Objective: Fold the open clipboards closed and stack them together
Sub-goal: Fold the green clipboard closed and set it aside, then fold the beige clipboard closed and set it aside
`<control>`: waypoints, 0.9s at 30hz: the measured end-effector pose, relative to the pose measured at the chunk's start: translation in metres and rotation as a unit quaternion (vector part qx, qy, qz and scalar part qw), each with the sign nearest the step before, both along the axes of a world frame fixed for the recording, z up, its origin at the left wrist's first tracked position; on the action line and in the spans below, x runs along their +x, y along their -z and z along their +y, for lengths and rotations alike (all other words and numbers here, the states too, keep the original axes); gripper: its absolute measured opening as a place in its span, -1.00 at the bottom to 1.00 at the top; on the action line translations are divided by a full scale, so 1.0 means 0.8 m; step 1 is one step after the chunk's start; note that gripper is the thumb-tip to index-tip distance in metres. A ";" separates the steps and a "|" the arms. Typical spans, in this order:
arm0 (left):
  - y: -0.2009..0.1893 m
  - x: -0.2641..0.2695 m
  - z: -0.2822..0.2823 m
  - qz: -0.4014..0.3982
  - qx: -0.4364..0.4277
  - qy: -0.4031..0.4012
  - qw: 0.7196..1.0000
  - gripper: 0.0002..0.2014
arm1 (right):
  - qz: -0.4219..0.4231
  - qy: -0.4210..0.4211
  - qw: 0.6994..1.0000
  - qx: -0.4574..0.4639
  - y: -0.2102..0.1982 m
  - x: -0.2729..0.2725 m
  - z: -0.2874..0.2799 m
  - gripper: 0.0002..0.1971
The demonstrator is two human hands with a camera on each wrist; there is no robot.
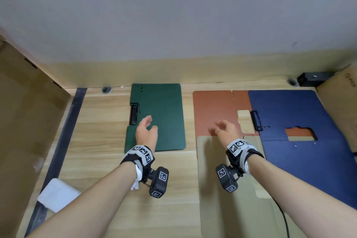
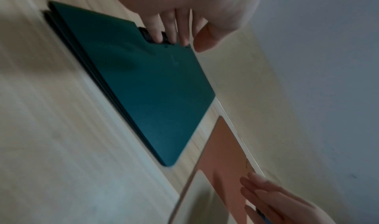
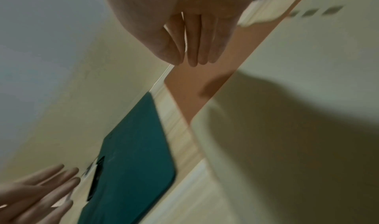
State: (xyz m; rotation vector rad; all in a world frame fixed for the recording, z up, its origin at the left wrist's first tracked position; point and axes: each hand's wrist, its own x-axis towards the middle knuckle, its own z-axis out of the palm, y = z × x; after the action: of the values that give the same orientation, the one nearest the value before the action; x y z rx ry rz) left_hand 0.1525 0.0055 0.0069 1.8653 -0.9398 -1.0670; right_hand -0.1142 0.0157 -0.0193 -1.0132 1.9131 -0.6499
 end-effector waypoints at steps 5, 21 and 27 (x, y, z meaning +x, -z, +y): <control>-0.007 -0.091 0.018 0.022 0.026 0.077 0.996 -0.56 | 0.043 -0.001 0.999 0.010 -0.005 -0.090 0.048 -0.73; 0.047 -0.333 0.122 0.022 0.202 0.282 0.938 -0.87 | 0.172 -0.005 0.984 0.037 0.014 -0.299 0.119 -0.58; 0.066 -0.384 0.135 -0.111 0.225 0.437 0.864 -0.77 | 0.191 -0.036 0.981 0.026 0.035 -0.324 0.104 -0.55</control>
State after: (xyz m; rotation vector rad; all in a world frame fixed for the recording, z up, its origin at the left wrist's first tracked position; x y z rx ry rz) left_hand -0.1544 0.1133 -0.0458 1.9726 -1.9136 -1.7364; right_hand -0.3734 0.0986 -0.0475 -1.2345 2.1970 -0.3804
